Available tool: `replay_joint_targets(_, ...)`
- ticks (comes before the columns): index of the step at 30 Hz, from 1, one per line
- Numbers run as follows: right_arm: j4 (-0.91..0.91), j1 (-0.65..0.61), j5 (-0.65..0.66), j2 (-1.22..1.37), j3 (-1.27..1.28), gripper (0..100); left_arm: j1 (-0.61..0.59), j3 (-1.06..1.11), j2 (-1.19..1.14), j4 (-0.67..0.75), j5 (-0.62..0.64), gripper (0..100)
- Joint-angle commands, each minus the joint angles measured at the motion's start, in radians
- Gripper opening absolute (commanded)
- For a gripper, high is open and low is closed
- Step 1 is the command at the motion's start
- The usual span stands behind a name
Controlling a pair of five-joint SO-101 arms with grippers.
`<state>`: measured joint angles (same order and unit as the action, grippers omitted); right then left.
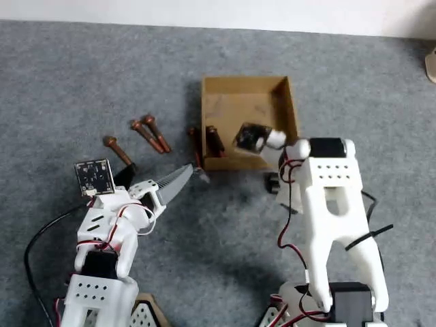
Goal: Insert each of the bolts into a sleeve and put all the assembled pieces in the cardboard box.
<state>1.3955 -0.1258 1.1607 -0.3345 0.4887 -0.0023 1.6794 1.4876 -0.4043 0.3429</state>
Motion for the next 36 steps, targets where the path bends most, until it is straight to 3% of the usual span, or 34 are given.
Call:
replay_joint_targets(1,-0.067,0.008,0.083,-0.035,0.010,13.1,-0.010,0.025,0.008,-0.002,-0.011,45)
replay_joint_targets(5,-0.157,0.010,0.097,-0.033,0.053,13.1,-0.013,0.025,0.010,0.002,-0.011,45)
replay_joint_targets(12,-0.249,0.012,0.127,0.039,0.120,13.2,-0.151,-0.041,0.010,-0.078,-0.009,45)
replay_joint_targets(15,-0.252,0.019,0.144,0.134,0.119,13.2,-0.151,-0.074,0.010,-0.157,-0.009,45)
replay_joint_targets(25,-0.317,0.027,0.180,0.311,0.050,13.2,-0.153,-0.070,0.010,-0.160,-0.009,45)
replay_joint_targets(36,-0.303,-0.001,0.106,0.369,-0.065,13.2,-0.151,-0.070,0.010,-0.160,-0.009,45)
